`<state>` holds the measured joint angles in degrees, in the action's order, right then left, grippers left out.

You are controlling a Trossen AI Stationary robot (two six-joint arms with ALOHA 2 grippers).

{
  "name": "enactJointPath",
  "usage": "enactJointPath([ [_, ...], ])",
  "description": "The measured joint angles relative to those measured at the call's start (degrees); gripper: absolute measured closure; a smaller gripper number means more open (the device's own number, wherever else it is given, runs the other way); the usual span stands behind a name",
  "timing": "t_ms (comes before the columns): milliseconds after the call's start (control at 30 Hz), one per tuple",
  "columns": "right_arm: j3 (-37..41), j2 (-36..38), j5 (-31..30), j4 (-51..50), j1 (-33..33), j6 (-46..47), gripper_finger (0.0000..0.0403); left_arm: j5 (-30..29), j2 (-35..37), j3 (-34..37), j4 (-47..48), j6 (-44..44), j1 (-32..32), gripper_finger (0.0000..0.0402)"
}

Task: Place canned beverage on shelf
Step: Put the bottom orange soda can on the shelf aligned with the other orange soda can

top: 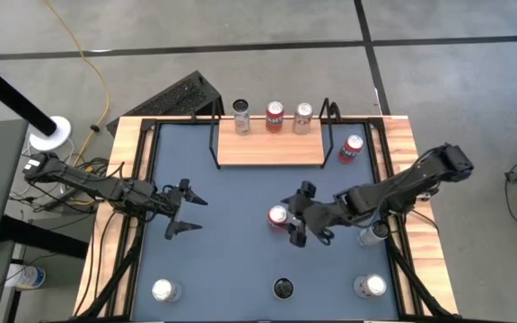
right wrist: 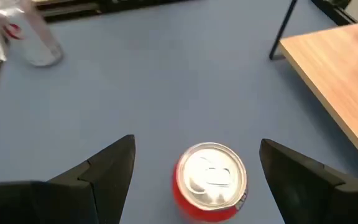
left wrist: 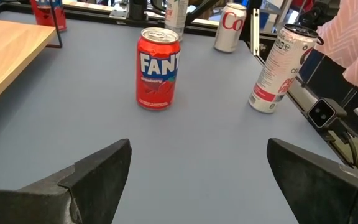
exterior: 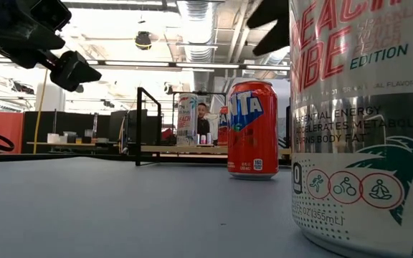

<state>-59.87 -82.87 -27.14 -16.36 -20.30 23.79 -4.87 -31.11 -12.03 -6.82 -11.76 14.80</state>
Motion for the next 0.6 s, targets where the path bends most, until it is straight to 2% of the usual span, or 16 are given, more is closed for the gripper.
enactJointPath([
  [167,0.3,-4.3,-0.9,1.1,1.1,0.6,0.0072,-0.1,0.0,0.0,-0.1,-0.2,0.0,0.0038],
  [400,0.2,-7.2,-11.3,1.6,0.6,5.8,0.0072,-0.4,0.0,0.0,0.2,-0.6,0.0,0.0038],
  [600,0.2,-7.3,-11.9,1.5,-0.8,11.5,0.0072,-0.5,0.0,0.0,0.9,-0.5,0.0,0.0038],
])
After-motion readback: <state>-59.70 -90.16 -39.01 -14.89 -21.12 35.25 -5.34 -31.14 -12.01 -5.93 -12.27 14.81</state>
